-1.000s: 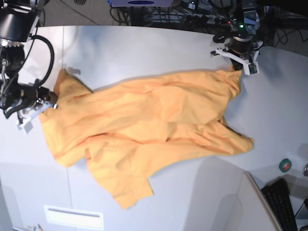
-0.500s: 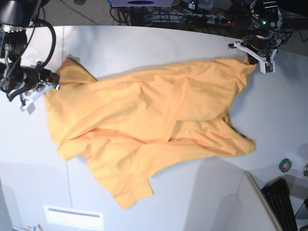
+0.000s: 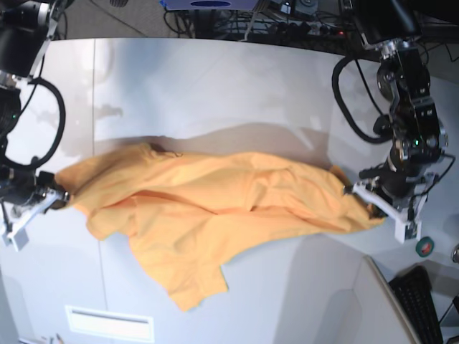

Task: Layout the t-shirt on the table in an organized manner, then fold the t-shirt properly
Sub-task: 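Pull the shirt edge with the left gripper away from the right gripper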

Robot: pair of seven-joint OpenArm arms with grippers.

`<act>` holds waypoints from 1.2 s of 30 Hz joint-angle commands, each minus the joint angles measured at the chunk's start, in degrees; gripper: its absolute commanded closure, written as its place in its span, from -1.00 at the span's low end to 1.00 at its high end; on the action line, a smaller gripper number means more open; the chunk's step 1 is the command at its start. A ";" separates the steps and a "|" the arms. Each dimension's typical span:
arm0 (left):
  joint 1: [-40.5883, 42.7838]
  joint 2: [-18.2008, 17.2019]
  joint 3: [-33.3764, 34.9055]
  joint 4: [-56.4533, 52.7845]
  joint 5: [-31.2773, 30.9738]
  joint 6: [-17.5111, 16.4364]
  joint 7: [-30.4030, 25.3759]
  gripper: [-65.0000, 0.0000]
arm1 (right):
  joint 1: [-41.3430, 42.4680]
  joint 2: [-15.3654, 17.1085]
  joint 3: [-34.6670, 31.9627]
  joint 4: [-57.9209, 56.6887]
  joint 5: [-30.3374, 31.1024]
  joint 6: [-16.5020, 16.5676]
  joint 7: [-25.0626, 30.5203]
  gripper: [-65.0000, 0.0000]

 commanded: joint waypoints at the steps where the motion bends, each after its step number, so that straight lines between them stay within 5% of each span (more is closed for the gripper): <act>1: -2.30 -0.32 0.94 -0.95 0.01 0.35 0.42 1.00 | 2.44 0.92 -0.02 -0.74 0.42 0.00 0.47 1.00; 10: -9.86 0.03 5.25 -14.84 0.01 0.53 0.59 1.00 | 7.98 3.38 0.42 -10.76 0.60 0.00 0.30 1.00; 14: -7.49 -0.32 5.07 -14.58 0.01 0.53 1.03 1.00 | 5.26 3.47 0.42 -10.58 0.77 0.35 -1.37 1.00; 18: -1.60 -1.46 4.28 -8.87 0.01 0.53 7.10 1.00 | -1.25 3.03 0.59 -2.06 0.86 0.35 -7.09 1.00; 23: 7.99 -1.46 1.11 -2.89 -0.34 0.53 9.38 1.00 | -7.31 2.85 0.59 4.45 0.86 0.35 -6.12 1.00; 36: -3.09 2.84 0.94 -22.84 -0.60 0.53 9.47 1.00 | 8.77 3.20 -1.78 -25.88 0.34 0.35 4.52 1.00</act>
